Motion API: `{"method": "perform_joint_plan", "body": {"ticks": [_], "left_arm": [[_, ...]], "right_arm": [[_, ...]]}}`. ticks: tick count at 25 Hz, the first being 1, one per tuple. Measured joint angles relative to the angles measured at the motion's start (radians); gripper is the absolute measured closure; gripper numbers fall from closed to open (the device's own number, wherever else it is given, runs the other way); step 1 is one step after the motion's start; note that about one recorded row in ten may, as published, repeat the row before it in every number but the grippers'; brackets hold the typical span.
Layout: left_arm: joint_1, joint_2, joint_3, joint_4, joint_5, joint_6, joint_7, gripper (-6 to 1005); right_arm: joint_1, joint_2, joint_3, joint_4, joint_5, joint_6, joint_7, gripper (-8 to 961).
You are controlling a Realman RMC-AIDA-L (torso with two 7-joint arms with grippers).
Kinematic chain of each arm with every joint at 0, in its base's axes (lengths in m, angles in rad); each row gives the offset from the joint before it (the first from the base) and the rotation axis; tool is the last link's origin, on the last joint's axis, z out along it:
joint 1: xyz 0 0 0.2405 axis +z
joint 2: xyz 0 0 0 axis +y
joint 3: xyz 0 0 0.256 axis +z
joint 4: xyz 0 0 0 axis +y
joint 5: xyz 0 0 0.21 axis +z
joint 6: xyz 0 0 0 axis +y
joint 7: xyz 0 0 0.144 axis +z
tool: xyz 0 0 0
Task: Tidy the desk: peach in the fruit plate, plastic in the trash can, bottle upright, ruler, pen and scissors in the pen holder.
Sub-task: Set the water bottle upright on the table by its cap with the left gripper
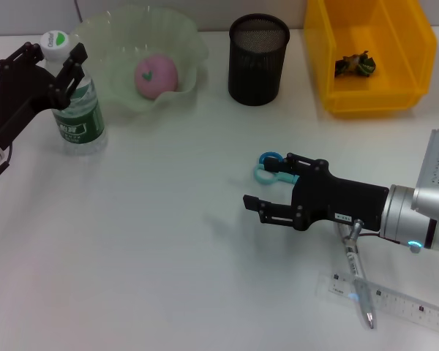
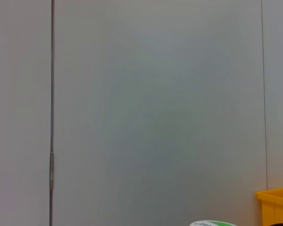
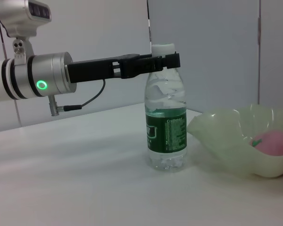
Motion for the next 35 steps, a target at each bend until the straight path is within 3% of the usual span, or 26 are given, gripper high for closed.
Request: {"method": "perform_joint_plan", "body": {"ticks": [27,35], "left_arm": [[0.005,0.002,-0.004,0.002,-0.027,0.006,-0.024,555],[0.008,0.003,-0.004,0.002,-0.028,0.01,-0.025,460]], "right_arm": [[0.004,0.0,0.002,0.002,0.0,0.003,0.0,252],[0.004,0.0,0.002,0.002,0.0,0.003,0.0,256]]}}
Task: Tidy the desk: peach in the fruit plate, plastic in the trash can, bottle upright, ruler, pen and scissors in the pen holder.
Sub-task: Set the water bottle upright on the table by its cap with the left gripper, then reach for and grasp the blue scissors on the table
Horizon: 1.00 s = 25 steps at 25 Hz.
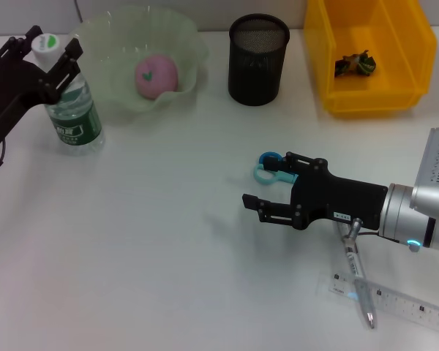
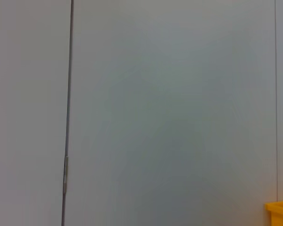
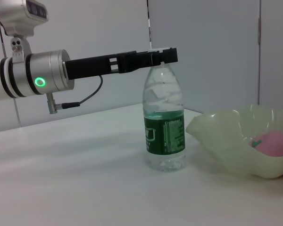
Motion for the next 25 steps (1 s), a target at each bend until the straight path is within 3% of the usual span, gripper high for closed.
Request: {"method": "perform_joint_plan", "body": {"ticks": [9,25], "left_arm": [[0.0,0.0,0.0,0.0,0.0,0.001,0.0,155],[0.007,0.003,0.0,0.003,-0.054,0.057,-0.027,160]], "right_arm": [[0.0,0.0,0.0,0.0,0.0,0.0,0.0,260],[0.001,0.0,0.002,0.0,0.0,0.009,0.0,268]]}}
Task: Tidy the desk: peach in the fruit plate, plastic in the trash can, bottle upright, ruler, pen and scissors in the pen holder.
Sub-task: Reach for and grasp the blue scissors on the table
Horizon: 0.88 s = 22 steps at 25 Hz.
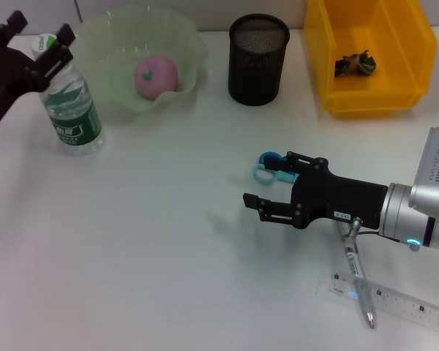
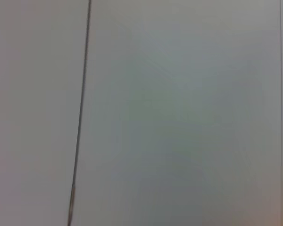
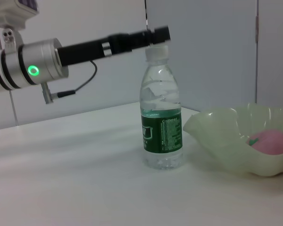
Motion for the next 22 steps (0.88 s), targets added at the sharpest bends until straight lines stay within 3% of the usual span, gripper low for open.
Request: {"method": "perform_joint_plan", "body": {"ticks": [8,14,15,22], "left_arm": [[0.046,0.005,0.005,0.095,-0.001,0.185,-0.248,162],[0.063,0.03,0.026,0.159,0.076,0.3,-0.448,163],[0.063,0.044,0.028,0.165,0.132,0.349,-0.493,163],[0.066,0.072,0.028,0.179,0.326,0.427,-0.52,165]], "right_arm": [[0.0,0.0,0.0,0.0,0.0,0.001,0.0,272],[0.0,0.0,0.0,0.0,0.006,-0.01,0.0,275],[0.0,0.0,0.0,0.0,0.007,-0.013,0.0,275],[0.0,0.0,0.0,0.0,0.017,-0.041,0.002,278]]}}
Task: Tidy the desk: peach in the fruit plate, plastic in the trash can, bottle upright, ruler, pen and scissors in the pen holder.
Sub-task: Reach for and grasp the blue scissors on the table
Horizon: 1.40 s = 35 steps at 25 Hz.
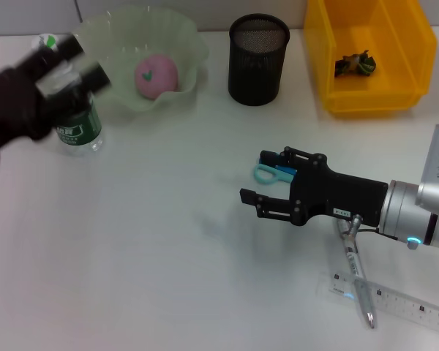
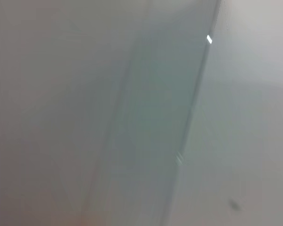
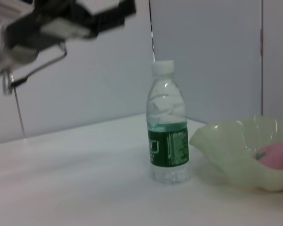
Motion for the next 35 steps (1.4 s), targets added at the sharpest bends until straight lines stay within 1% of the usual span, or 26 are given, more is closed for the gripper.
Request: {"method": "perform_joint_plan", "body": {"ticks": [3,5,8,11,14,17,20,21,22,25,28,29,30,31,34,35], "left_arm": [[0.0,0.005,0.001,0.009,0.114,0.01,0.006,167],[0.0,0.004,0.002,0.014,0.193,0.01,0.016,167],[0.0,-0.007,0.001,0.02,0.296,0.003,0.051,168],[0.0,-0.031,0.002,0.018,0.376,-0.034,0.109,168],[0.0,-0.054,0.002,0.014,0.427,-0.102,0.144,169],[-0.002,-0.067,0.002,0.012,0.465,-0.139,0.165,167],[-0.006,-0.069,0.003,0.006,0.476,-0.149,0.182,167],[-0.008,-0.07,0.005,0.003,0.477,-0.149,0.187,167],[-0.009,-0.071,0.006,0.0,0.477,-0.149,0.193,167],[-0.018,-0.073,0.01,-0.016,0.478,-0.15,0.202,167],[-0.028,-0.073,0.011,-0.029,0.478,-0.151,0.209,167],[-0.029,-0.074,0.011,-0.03,0.478,-0.151,0.216,167],[-0.033,-0.074,0.011,-0.036,0.475,-0.15,0.233,167],[-0.033,-0.074,0.011,-0.036,0.475,-0.15,0.233,167],[-0.048,-0.075,0.011,-0.046,0.474,-0.151,0.243,167],[-0.054,-0.075,0.011,-0.049,0.475,-0.151,0.243,167]], "right_arm": [[-0.004,-0.001,0.0,-0.001,0.014,-0.02,0.003,280],[-0.007,-0.004,0.0,-0.001,0.028,-0.034,0.011,281],[-0.01,-0.006,0.0,-0.007,0.033,-0.049,0.035,282],[-0.012,-0.008,0.0,-0.018,0.034,-0.071,0.074,284],[-0.024,-0.01,0.0,-0.053,0.034,-0.091,0.129,285],[-0.038,-0.011,-0.003,-0.111,0.031,-0.108,0.212,286],[-0.051,-0.019,-0.009,-0.19,0.024,-0.14,0.337,288],[-0.062,-0.029,-0.011,-0.255,0.016,-0.165,0.437,288],[-0.062,-0.029,-0.011,-0.255,0.016,-0.165,0.437,289],[-0.067,-0.051,-0.012,-0.351,-0.023,-0.202,0.588,290],[-0.05,-0.066,-0.012,-0.453,-0.118,-0.22,0.752,292],[-0.039,-0.069,-0.012,-0.49,-0.17,-0.222,0.808,292],[-0.012,-0.071,-0.012,-0.546,-0.279,-0.226,0.909,293],[-0.012,-0.071,-0.012,-0.546,-0.279,-0.226,0.909,293],[0.051,-0.073,-0.013,-0.603,-0.46,-0.232,1.029,294],[0.089,-0.071,-0.012,-0.63,-0.563,-0.234,1.098,295]]}}
